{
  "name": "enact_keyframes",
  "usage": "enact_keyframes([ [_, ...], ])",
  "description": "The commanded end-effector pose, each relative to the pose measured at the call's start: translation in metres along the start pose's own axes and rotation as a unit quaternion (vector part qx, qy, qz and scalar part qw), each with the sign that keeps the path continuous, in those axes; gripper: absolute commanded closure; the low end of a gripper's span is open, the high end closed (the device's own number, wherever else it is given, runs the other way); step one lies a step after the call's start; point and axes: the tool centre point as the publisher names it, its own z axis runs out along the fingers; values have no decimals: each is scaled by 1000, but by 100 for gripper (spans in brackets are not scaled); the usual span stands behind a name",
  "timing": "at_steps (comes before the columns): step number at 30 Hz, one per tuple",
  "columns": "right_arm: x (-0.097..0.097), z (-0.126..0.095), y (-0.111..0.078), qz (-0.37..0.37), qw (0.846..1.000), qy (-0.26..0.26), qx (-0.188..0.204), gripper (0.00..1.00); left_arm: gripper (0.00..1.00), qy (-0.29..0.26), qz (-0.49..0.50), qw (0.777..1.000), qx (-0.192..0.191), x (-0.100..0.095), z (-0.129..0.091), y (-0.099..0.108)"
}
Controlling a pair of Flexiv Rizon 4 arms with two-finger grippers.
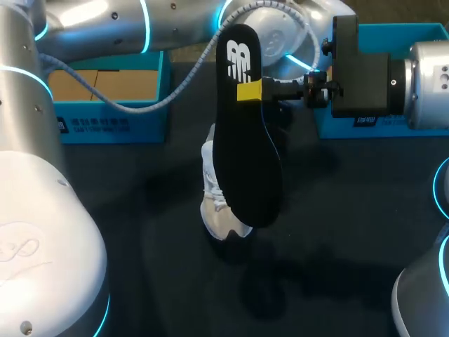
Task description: Take the shoe out of the shoebox, open the shoe tongue, remove and reinsert the insole, then place the shoe into the shoebox
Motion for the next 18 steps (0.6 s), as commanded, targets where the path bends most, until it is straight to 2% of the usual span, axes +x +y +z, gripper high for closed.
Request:
enact_keyframes([
  [1,0,4,0,0,1000,0,-1,100,100,17,-2,1000,-4,-6,1,-2],
  [11,0,4,0,0,1000,0,-1,100,100,34,1,999,-7,-29,14,0],
  [18,0,4,0,0,1000,0,-1,100,100,39,-9,999,0,-35,25,-4],
])
